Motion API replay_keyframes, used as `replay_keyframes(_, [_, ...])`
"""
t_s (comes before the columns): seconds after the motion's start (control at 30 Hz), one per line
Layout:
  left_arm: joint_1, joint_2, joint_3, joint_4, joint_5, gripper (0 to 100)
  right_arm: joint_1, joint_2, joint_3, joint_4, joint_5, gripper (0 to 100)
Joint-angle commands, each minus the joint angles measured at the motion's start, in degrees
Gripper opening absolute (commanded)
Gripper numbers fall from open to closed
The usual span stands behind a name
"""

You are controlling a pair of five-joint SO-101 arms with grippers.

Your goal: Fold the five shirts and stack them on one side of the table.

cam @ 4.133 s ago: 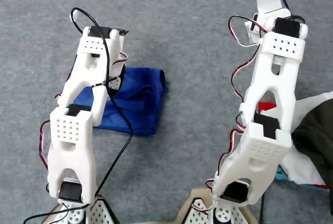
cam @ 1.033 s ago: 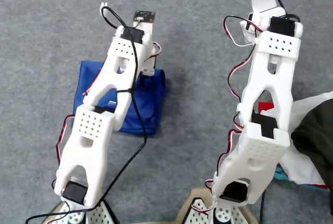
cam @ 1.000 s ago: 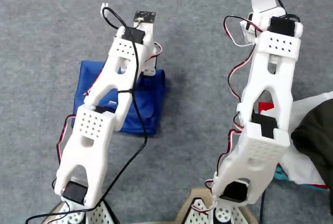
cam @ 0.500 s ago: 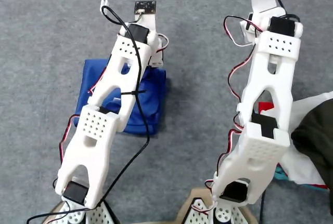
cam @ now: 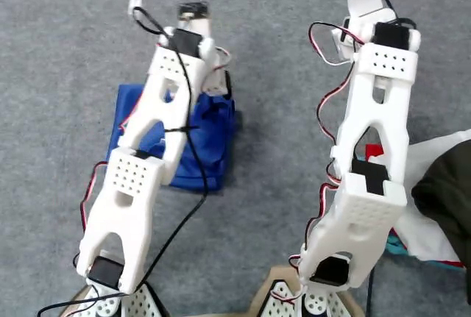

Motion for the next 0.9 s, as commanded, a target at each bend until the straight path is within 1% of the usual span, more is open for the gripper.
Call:
replay_keyframes(0.0, [-3.52,-5.93,-0.53,0.62,0.97,24,-0.84,-0.48,-1.27,0.44,-0.26,1.1])
replay_keyframes(0.1, [-5.19,-9.71,3.52,0.62,-0.44,24,-0.84,-0.48,-1.27,0.44,-0.26,1.1])
replay_keyframes(0.2, [-5.10,-13.76,10.46,0.62,-4.31,24,-0.84,-0.48,-1.27,0.44,-0.26,1.1])
replay_keyframes(0.27, [-4.57,-16.31,15.38,0.62,-6.51,18,-0.84,-0.48,-1.27,0.44,-0.26,1.1])
replay_keyframes(0.4, [-4.22,-18.77,22.77,0.62,-9.58,2,-0.84,-0.48,-1.27,0.44,-0.53,1.1])
replay_keyframes(0.47, [-4.22,-18.77,25.67,0.53,-9.49,3,-0.84,-0.48,-1.27,0.44,-0.53,1.1])
replay_keyframes(0.57, [-4.22,-17.98,27.60,-1.32,-9.58,2,-0.84,-0.48,-1.27,0.44,-0.53,1.1])
replay_keyframes(0.7, [-2.73,-15.78,25.32,-3.34,-9.49,2,-0.84,-0.48,-1.27,0.44,-0.62,1.1])
replay_keyframes(0.87, [2.29,-12.00,19.69,-5.27,-9.23,2,-0.84,-0.48,-1.27,0.44,-0.62,1.1])
